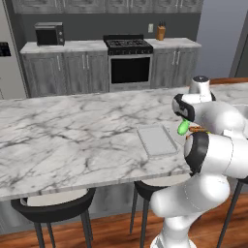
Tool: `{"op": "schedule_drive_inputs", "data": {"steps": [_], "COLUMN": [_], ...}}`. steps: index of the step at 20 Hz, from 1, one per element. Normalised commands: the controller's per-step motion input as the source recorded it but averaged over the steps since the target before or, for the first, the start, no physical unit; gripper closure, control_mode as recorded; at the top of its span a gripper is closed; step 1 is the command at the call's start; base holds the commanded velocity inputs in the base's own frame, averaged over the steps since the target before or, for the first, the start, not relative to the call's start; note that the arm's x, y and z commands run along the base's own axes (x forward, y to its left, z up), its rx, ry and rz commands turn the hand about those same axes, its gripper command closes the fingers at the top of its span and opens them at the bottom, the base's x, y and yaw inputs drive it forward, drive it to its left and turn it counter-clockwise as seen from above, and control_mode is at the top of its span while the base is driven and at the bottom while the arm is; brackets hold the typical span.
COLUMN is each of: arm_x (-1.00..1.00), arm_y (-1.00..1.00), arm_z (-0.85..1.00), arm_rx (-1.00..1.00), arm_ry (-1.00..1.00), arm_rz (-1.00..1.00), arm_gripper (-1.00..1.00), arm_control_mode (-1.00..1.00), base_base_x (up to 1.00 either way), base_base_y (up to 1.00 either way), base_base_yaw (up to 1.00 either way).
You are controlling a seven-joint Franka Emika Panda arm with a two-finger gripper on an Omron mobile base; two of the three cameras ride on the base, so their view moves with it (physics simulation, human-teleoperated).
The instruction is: Place one cooked food and one vegetable from the large plate to each tupperware container.
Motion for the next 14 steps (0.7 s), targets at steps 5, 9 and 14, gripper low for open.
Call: {"op": "schedule_drive_inputs", "data": {"steps": [5, 9, 14], "arm_x": [0.4, 0.31, 0.4], "arm_y": [-0.08, -0.31, -0.07], "arm_z": [-0.41, -0.34, -0.31], "arm_rx": [0.02, 0.05, 0.04], "arm_ry": [0.0, 0.01, 0.0], "arm_rz": [-0.02, 0.0, 0.0], "arm_gripper": [-1.0, -1.0, -1.0], "arm_control_mode": [-1.0, -1.0, -1.0], "base_base_x": [0.0, 0.0, 0.0], "base_base_y": [0.0, 0.0, 0.0], "base_base_yaw": [0.0, 0.0, 0.0]}}
